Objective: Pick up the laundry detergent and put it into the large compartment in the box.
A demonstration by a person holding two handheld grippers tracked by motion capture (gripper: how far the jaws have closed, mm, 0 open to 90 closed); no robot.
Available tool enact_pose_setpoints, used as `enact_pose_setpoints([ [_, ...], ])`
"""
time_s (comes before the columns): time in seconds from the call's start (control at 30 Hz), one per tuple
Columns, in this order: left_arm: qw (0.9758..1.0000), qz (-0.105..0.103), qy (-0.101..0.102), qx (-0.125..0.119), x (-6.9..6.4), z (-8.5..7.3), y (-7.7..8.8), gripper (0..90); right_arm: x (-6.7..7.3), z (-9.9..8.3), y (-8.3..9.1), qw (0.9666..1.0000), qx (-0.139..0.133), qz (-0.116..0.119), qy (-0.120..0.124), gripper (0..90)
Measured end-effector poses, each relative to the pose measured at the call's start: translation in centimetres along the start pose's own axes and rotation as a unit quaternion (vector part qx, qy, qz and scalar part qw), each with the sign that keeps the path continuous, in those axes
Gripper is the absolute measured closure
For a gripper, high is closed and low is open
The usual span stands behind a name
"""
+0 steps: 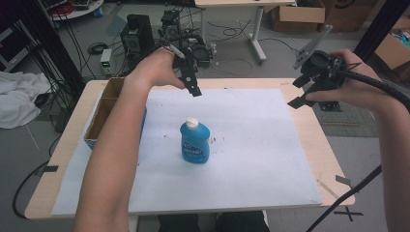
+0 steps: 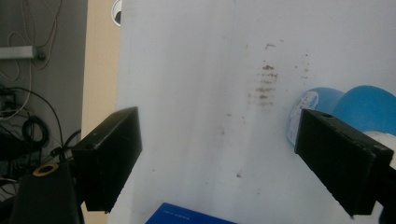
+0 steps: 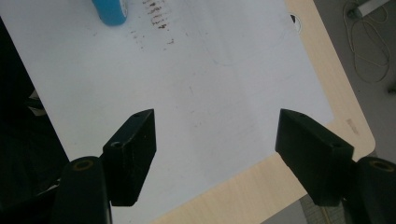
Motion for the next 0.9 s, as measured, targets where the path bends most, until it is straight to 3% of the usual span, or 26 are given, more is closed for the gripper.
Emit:
enact_pose_setpoints([
  [0.33, 0.9998, -0.018, -0.002, 0.007, -1.0, -0.1, 0.6, 15.3, 0.0, -0.2, 0.0, 1.0, 0.0, 0.002, 0.0, 28.5],
  [0.63, 0.9992, -0.034, -0.013, 0.017, -2.9, -0.3, 1.5, 15.0, 0.1, -0.3, -0.1, 1.0, 0.002, 0.001, 0.002, 28.4],
  [0.9, 0.9981, -0.043, -0.037, 0.023, -4.8, -0.2, 2.2, 14.7, 0.4, -0.3, -0.1, 1.0, 0.002, 0.001, 0.001, 28.4],
])
Point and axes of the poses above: each handheld gripper's, and its own axes: y roughly backward along the jaws, z roughly out of its top, x roughly to its left, the point moved 10 cm from there along -y, roughly forward along the jaws, and after that the axes turned 2 degrees about y, right-handed, at the moved point
